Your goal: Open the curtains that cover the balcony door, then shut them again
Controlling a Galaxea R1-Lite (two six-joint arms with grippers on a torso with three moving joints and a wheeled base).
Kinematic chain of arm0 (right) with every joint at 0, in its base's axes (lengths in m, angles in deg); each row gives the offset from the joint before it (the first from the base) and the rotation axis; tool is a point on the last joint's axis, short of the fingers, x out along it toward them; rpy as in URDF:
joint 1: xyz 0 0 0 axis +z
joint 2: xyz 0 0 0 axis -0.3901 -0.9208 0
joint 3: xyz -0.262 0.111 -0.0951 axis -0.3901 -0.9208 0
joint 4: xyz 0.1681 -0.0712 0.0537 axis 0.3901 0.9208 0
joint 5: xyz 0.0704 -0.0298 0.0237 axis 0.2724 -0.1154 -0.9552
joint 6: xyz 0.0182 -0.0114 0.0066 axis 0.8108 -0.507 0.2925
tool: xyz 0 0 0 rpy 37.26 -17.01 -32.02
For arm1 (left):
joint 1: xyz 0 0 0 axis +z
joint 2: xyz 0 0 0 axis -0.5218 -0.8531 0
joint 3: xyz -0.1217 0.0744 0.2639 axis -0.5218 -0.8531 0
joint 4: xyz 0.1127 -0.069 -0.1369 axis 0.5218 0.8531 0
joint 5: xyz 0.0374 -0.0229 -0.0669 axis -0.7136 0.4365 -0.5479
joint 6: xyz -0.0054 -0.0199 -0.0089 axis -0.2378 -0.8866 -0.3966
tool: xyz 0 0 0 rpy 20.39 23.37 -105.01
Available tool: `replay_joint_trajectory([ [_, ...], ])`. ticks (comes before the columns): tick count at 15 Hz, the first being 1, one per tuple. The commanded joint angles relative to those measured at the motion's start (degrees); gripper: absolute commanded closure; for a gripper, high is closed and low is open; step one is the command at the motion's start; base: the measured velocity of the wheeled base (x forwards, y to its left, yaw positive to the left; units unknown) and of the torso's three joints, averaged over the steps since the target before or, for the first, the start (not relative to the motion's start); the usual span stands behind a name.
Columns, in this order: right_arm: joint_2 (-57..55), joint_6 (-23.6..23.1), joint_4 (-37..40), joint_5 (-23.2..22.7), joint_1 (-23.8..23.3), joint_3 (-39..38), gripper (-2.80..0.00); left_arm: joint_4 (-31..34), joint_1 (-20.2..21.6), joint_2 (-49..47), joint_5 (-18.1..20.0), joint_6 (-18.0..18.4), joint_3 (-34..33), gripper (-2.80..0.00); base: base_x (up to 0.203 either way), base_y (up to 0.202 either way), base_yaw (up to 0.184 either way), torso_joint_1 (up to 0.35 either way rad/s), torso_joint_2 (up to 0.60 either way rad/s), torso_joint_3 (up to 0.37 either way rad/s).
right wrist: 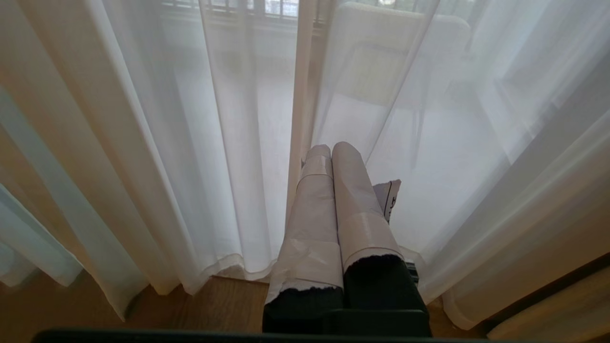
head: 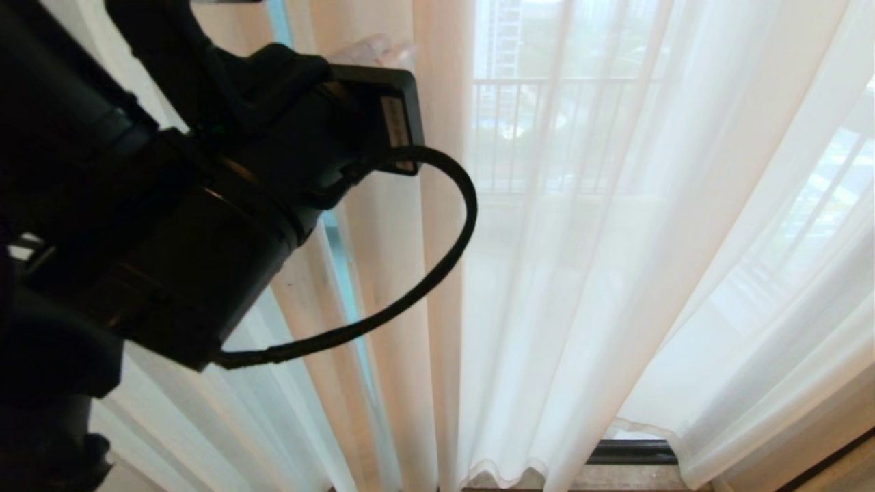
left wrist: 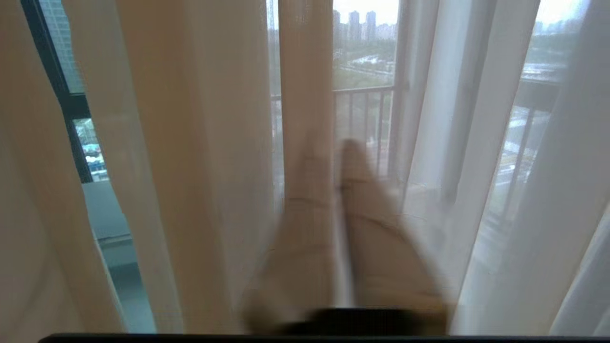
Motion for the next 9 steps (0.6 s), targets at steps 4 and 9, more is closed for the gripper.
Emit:
replay_joint_trajectory([
  [4,-0.1,-0.1,0.0,0.0,0.0,0.0,0.00,6.0,-4.0,9.3,-0.1,0.0,-4.8,0.00,0.000,0.000,0.000,0.000,0.00,0.000],
  [9,-0.1,-0.1,0.0,0.0,0.0,0.0,0.00,17.1,-2.4,23.1,0.4,-0.3,-17.5,0.00,0.000,0.000,0.000,0.000,0.00,0.000],
])
